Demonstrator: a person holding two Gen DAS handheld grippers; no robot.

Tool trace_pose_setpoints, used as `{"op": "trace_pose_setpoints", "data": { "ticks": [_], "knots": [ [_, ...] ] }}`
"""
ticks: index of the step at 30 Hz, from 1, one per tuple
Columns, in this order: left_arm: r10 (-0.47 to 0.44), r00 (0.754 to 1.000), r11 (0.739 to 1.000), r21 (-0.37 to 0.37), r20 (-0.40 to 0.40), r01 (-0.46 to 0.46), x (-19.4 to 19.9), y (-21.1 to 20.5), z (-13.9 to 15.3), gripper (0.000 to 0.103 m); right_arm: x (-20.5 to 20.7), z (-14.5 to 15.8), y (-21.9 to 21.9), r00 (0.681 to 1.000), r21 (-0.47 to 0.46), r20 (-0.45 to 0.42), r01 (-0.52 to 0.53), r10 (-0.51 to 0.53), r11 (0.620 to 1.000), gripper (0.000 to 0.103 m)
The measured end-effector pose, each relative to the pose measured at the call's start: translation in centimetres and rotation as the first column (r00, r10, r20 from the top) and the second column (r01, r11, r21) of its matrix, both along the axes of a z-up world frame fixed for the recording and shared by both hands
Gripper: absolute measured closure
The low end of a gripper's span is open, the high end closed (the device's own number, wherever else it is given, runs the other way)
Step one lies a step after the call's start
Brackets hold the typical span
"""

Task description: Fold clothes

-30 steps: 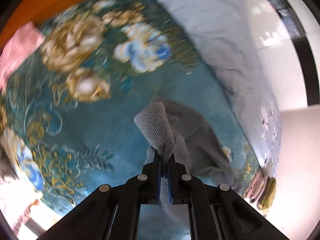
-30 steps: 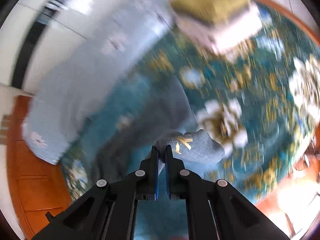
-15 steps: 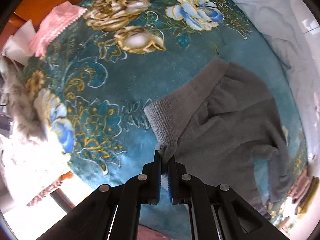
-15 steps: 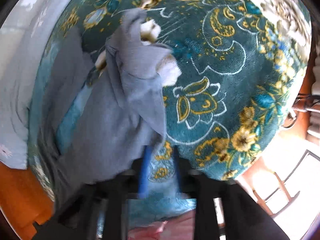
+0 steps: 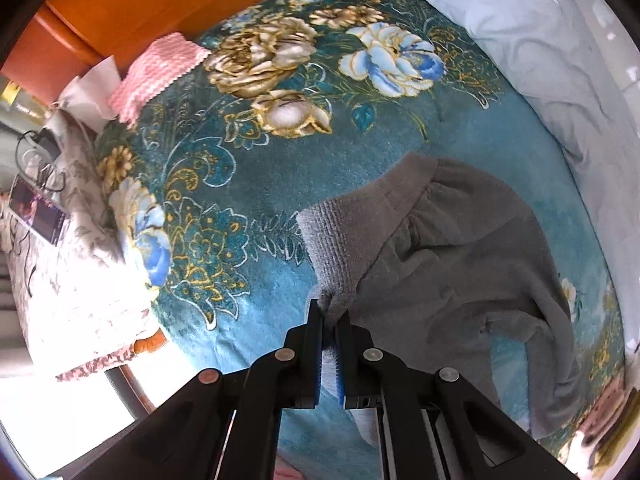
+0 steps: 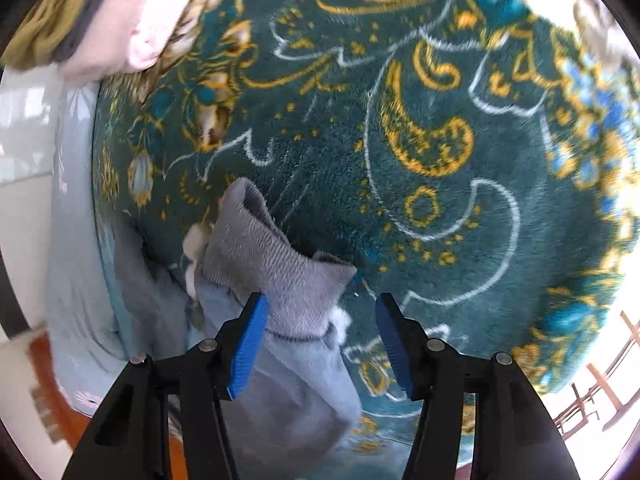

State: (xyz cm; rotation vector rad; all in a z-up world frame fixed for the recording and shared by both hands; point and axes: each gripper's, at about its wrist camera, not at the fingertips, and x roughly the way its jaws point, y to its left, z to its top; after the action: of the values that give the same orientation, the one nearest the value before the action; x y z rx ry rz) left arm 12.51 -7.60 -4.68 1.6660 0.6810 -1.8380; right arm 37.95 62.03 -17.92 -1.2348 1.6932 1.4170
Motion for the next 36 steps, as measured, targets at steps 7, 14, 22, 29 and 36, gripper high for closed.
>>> {"op": "trace_pose_setpoints", "data": {
  "ticks": [7, 14, 22, 29, 36],
  "knots": [
    [0.038, 0.999, 0.999, -0.018, -0.017, -0.038, 0.9, -0.1, 1.0, 0.098, -2.4, -0.7, 0.0, 1.000, -0.059, -0.013, -0.006, 0.005, 0.998, 0.093],
    [0.033, 0.999, 0.999, -0.020, -0.030, -0.034, 2.7, -0.5, 1.3, 0.098, -0.5, 5.0, 2.9, 0.993, 0.131, 0.012, -0.120, 0.120, 0.984, 0.094],
    [0.080, 0.995, 0.996, 0.029, 0.062, -0.082, 6.3, 0.1, -2.9, 0.098, 3.2, 2.9, 4.1, 0.979, 0.092, 0.185, -0.108, 0.090, 0.990, 0.094],
    [0.050, 0.997, 0.993, 0.102, 0.062, -0.056, 7.4, -1.2, -5.2, 0.097, 0.9, 6.8, 2.2, 0.963, 0.211, 0.253, -0.152, 0.096, 0.965, 0.063],
    [-0.046, 0.995, 0.973, 0.231, 0.088, 0.025, 7.5, -3.2, -9.8, 0.097, -5.0, 14.9, -1.5, 0.964, 0.391, 0.199, -0.241, 0.174, 0.889, 0.059]
  ]
}}
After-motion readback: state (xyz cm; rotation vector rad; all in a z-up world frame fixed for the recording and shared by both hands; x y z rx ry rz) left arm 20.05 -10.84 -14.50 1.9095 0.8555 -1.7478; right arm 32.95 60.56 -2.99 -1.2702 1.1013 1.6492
